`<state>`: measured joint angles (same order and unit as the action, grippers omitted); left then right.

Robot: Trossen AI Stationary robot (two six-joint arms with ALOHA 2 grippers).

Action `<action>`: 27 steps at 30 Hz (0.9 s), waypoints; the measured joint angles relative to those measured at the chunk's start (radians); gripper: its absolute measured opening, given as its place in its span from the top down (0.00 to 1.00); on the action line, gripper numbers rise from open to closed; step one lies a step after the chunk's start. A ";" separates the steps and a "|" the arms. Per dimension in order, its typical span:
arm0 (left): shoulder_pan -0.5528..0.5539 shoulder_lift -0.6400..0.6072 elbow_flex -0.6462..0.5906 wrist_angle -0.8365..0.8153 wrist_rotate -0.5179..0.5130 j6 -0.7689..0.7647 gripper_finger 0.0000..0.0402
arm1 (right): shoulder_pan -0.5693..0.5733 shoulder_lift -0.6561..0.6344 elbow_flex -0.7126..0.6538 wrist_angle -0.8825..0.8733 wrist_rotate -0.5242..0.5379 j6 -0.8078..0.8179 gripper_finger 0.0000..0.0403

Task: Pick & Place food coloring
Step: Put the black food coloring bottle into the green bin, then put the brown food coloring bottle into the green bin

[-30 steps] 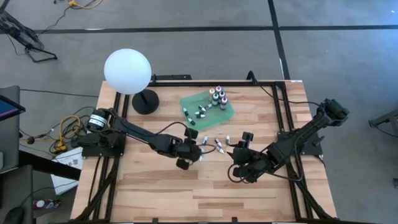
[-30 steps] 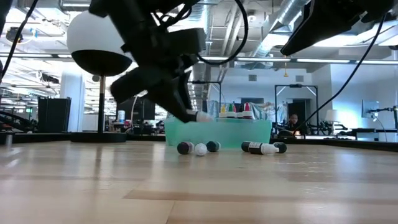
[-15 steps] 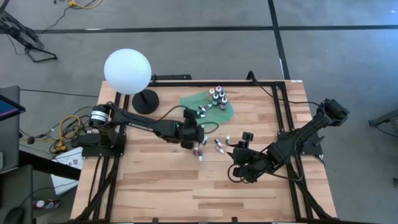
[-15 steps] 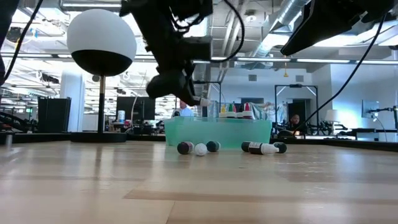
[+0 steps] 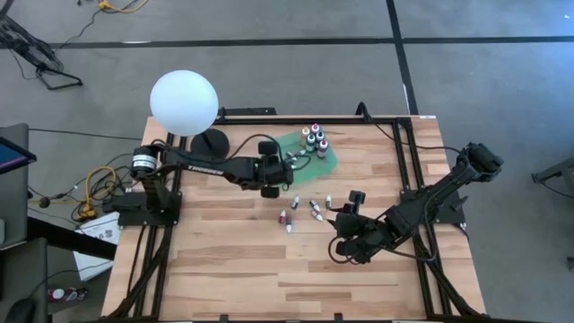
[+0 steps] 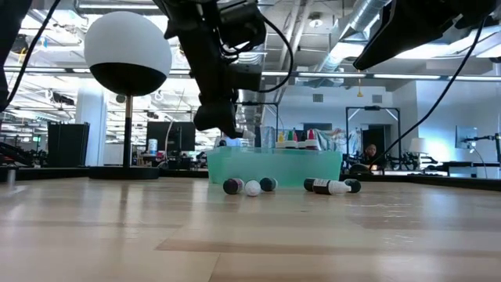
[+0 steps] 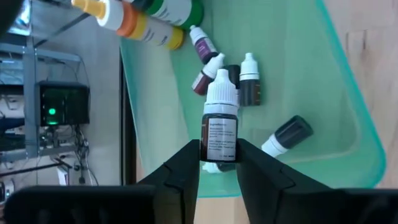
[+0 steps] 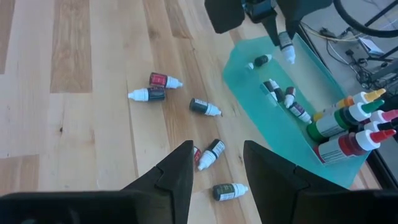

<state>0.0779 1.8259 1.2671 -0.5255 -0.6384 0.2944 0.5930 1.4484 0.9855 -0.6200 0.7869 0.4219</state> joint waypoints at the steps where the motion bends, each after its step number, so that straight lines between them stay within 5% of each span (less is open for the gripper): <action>1: 0.004 0.000 0.000 0.000 0.001 -0.003 0.75 | 0.000 0.006 0.000 0.001 0.001 0.001 0.67; 14: -0.034 -0.030 0.000 -0.048 0.000 -0.024 0.59 | -0.043 0.047 -0.002 -0.001 -0.012 0.007 0.67; 22: -0.150 -0.202 -0.014 -0.132 0.158 -0.155 0.60 | -0.079 0.046 0.000 -0.001 -0.010 0.050 0.67; 27: -0.254 -0.355 -0.130 -0.043 0.185 -0.195 0.60 | -0.079 0.046 0.000 0.003 -0.002 0.058 0.67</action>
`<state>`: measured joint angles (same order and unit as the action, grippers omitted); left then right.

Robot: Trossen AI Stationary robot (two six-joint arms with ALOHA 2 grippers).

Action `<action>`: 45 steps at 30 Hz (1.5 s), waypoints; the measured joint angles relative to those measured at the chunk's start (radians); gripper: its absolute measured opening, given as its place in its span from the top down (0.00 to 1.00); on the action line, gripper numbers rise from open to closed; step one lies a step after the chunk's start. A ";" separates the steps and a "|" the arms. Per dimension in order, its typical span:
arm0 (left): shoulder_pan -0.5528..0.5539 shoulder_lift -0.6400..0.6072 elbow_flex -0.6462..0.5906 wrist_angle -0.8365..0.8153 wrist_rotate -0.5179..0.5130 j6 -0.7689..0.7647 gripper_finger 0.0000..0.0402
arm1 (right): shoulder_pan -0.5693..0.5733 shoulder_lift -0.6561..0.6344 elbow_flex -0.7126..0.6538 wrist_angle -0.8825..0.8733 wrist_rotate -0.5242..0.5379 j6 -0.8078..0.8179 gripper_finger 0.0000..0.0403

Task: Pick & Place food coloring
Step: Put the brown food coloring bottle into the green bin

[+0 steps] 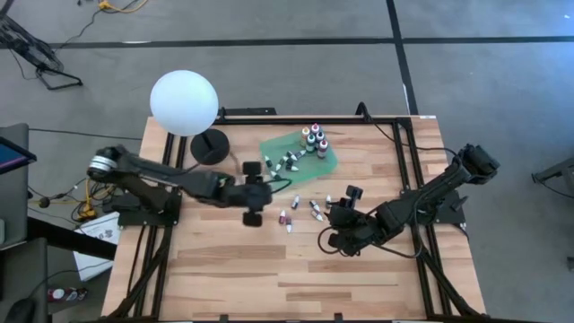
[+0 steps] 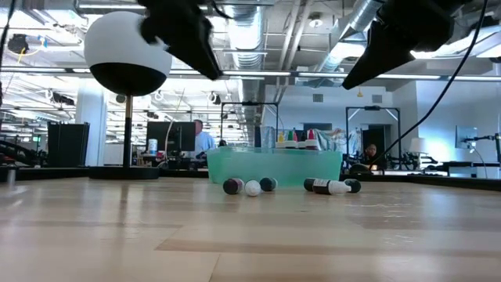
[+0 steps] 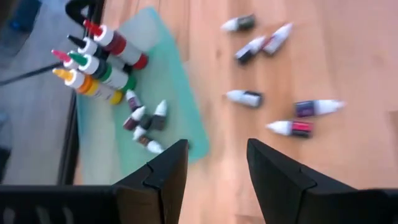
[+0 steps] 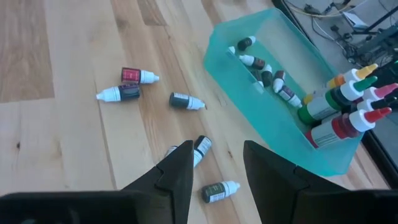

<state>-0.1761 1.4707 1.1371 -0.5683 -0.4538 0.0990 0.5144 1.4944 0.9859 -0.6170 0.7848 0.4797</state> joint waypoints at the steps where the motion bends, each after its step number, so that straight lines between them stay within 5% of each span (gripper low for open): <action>1: -0.020 -0.032 -0.032 0.025 -0.001 -0.010 0.60 | 0.000 0.000 0.000 0.000 0.000 0.000 0.67; 9: -0.180 -0.217 -0.314 0.224 -0.088 -0.170 0.60 | -0.008 0.000 0.000 0.005 0.002 0.023 0.67; 18: -0.318 -0.220 -0.471 0.355 -0.128 -0.311 0.60 | -0.027 0.000 0.000 0.009 0.001 0.148 0.67; 25: -0.353 -0.221 -0.475 0.360 -0.240 -0.324 0.60 | -0.033 0.000 -0.104 0.119 -0.002 0.204 0.67; 34: -0.353 -0.221 -0.475 0.358 -0.244 -0.326 0.60 | -0.174 0.000 -0.229 0.166 -0.076 0.430 0.67; 45: -0.352 -0.221 -0.474 0.358 -0.255 -0.330 0.60 | -0.233 0.000 -0.298 0.315 -0.159 0.446 0.67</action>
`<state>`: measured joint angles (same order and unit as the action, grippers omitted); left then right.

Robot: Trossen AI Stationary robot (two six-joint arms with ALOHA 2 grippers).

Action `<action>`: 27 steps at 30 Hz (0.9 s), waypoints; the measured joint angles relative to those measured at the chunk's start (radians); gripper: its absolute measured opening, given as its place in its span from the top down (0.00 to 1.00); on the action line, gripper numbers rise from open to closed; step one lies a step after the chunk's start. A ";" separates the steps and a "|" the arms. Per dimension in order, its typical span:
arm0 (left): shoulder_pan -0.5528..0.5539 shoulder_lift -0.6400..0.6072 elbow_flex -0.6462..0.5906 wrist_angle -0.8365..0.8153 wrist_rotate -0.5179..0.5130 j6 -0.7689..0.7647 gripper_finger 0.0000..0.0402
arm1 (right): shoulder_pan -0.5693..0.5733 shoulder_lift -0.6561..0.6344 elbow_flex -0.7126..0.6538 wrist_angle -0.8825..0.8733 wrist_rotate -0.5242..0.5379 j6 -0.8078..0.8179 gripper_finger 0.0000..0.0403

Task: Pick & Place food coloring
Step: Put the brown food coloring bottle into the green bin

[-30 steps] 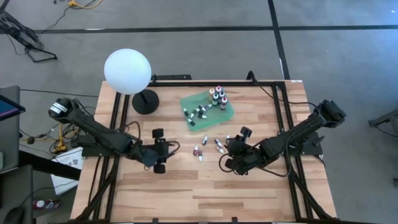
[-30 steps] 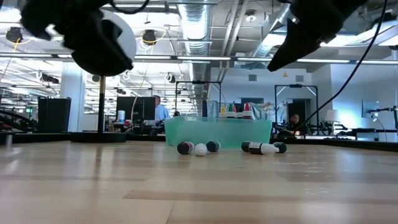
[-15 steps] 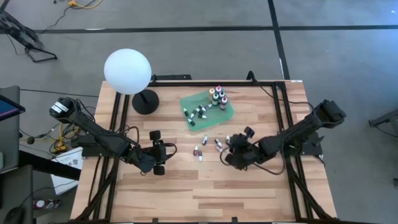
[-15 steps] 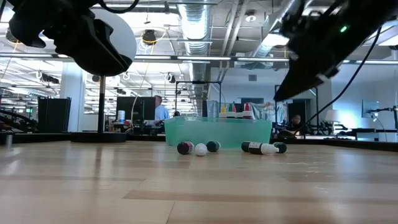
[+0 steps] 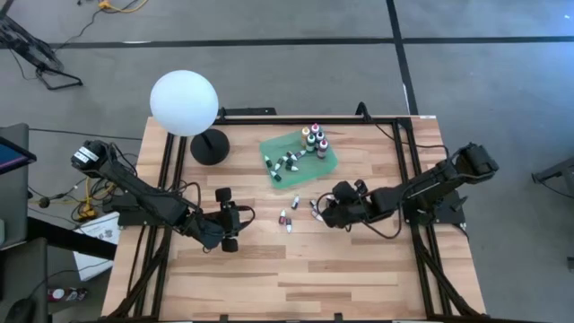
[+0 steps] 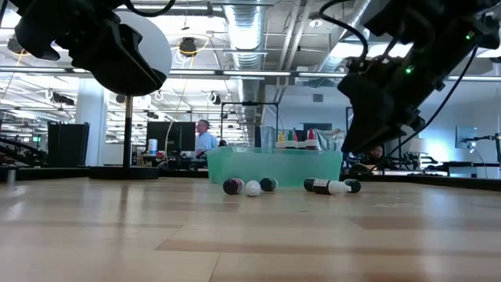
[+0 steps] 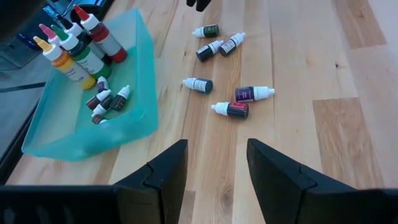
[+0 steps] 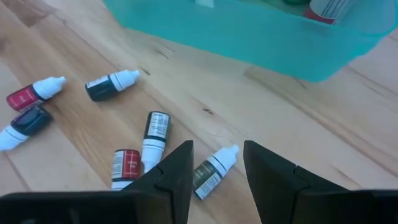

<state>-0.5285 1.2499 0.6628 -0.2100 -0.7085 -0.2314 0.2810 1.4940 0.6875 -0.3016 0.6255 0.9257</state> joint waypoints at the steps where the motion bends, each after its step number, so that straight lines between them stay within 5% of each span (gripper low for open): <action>1: 0.000 0.000 0.000 0.000 0.000 0.000 0.60 | -0.002 0.000 -0.003 0.004 -0.003 0.002 0.67; 20: 0.000 0.000 0.000 0.001 0.001 -0.013 0.60 | -0.020 0.000 -0.004 -0.008 -0.025 0.079 0.49; 27: 0.000 0.000 0.001 0.027 0.001 -0.012 0.60 | -0.056 0.131 -0.002 0.043 -0.076 0.073 0.47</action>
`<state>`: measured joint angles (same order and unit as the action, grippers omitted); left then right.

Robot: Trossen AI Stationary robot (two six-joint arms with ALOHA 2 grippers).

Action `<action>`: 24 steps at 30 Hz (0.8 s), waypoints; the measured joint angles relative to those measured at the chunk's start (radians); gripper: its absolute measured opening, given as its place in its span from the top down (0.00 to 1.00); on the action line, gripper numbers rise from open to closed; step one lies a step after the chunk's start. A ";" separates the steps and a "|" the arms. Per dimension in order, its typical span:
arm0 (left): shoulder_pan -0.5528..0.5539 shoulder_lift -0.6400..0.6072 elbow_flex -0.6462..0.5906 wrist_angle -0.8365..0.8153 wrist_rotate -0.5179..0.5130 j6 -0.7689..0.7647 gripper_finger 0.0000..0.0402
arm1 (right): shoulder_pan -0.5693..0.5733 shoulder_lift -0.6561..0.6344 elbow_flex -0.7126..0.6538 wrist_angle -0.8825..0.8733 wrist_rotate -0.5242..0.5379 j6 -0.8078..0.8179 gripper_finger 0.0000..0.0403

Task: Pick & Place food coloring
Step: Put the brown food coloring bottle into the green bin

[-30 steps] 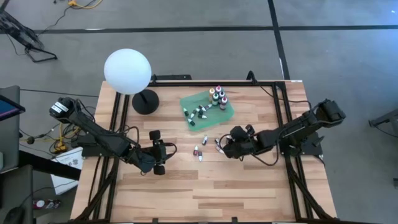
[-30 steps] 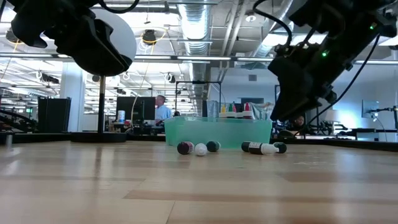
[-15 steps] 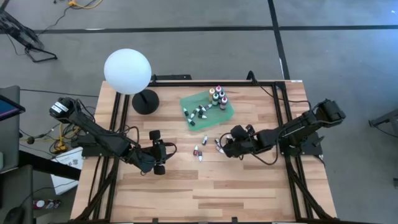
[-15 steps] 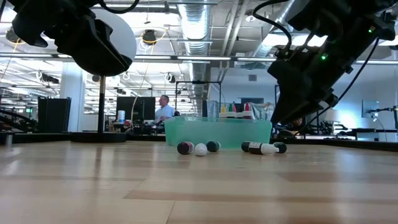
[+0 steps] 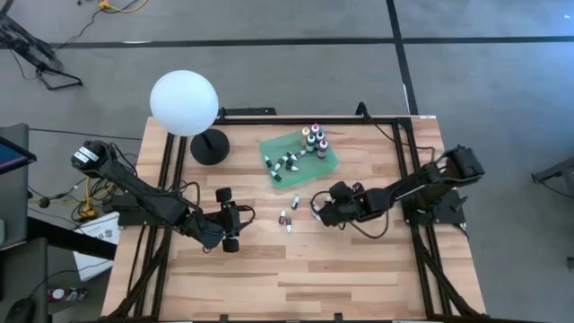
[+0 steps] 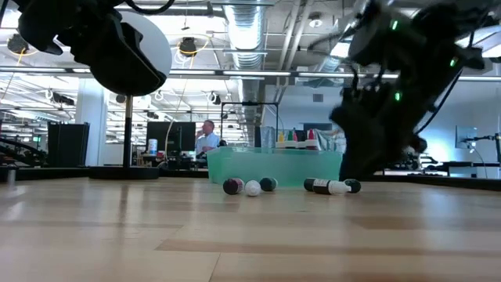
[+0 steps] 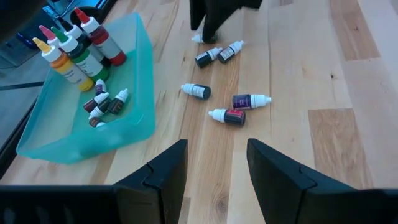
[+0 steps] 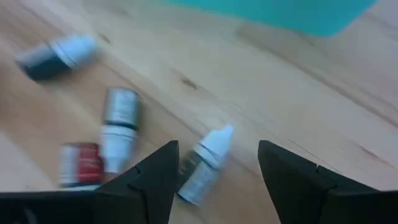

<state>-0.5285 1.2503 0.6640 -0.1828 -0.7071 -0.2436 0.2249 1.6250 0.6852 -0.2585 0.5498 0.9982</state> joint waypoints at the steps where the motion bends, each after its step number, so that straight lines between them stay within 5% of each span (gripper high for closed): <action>1: 0.000 0.000 0.000 0.002 0.001 0.000 0.60 | -0.007 0.020 0.000 0.014 -0.011 -0.022 0.47; 24: 0.000 0.000 0.000 -0.029 0.001 0.014 0.60 | -0.039 0.049 0.029 0.004 -0.127 -0.294 0.48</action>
<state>-0.5282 1.2507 0.6640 -0.2119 -0.7059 -0.2291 0.1856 1.6737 0.7145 -0.2541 0.4225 0.7041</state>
